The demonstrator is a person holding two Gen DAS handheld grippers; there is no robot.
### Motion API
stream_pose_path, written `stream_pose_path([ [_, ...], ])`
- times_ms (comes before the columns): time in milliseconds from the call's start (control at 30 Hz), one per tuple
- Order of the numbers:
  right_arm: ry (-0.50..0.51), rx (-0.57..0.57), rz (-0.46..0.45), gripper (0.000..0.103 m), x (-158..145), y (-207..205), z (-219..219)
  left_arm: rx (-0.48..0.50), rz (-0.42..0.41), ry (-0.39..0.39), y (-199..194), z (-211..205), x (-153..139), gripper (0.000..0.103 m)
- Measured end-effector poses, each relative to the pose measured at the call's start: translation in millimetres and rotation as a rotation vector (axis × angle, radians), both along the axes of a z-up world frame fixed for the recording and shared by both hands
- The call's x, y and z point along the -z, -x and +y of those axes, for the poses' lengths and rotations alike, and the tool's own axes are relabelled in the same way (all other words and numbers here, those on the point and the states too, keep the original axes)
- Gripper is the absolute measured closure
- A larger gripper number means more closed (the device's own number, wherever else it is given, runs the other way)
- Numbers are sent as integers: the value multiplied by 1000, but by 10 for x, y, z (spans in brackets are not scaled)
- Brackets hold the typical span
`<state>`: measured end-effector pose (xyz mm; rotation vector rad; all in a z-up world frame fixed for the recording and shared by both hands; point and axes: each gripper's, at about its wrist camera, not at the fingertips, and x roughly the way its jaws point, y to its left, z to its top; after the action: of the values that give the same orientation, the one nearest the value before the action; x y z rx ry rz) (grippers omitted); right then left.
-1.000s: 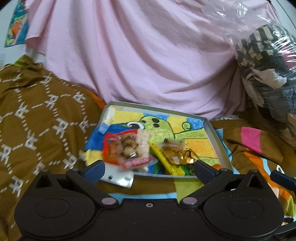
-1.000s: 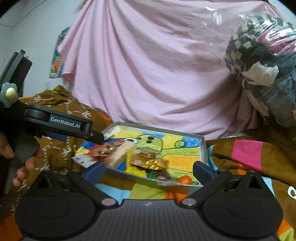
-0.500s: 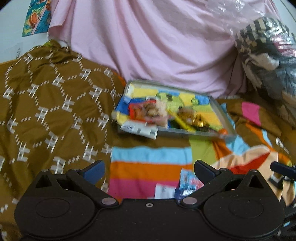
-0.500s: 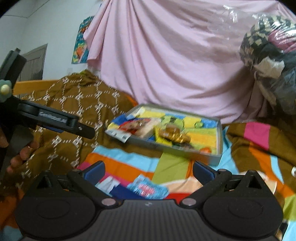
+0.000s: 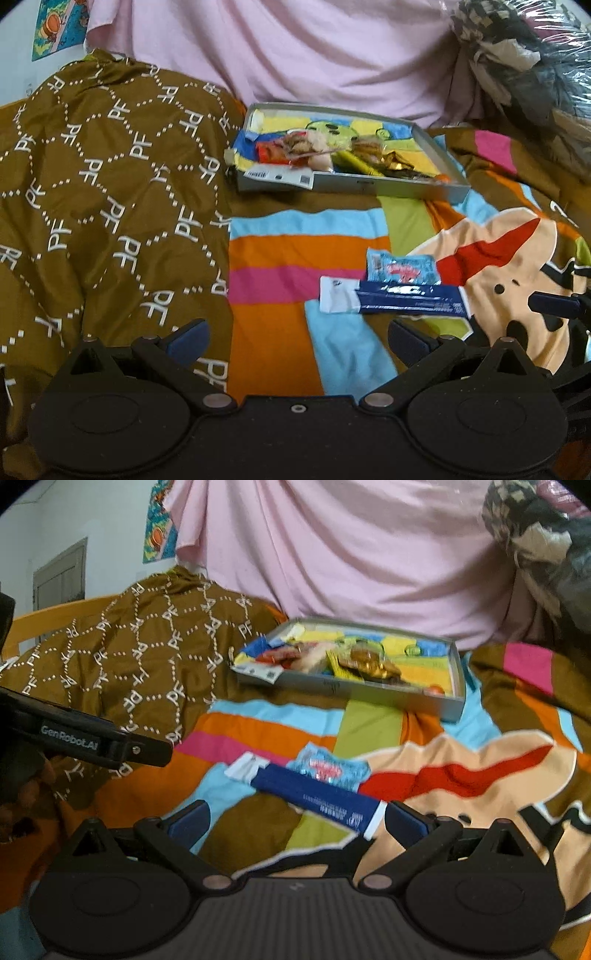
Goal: Organize snacks
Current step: 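Withdraw both grippers from the tray toward the blue tube pack and jelly pouch, then grasp the blue tube pack with the right gripper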
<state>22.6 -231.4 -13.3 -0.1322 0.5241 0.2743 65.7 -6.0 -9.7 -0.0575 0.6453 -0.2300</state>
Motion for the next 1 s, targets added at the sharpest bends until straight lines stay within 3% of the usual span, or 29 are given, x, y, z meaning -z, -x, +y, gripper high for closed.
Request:
stream_pose_path([
  [433,-4,21,106,0,189,-213,34,-1,23,7,-106,45,98,1],
  [1000,126,-126,165,0,272,-1028,39,4,10,10,-285,110,144,1],
])
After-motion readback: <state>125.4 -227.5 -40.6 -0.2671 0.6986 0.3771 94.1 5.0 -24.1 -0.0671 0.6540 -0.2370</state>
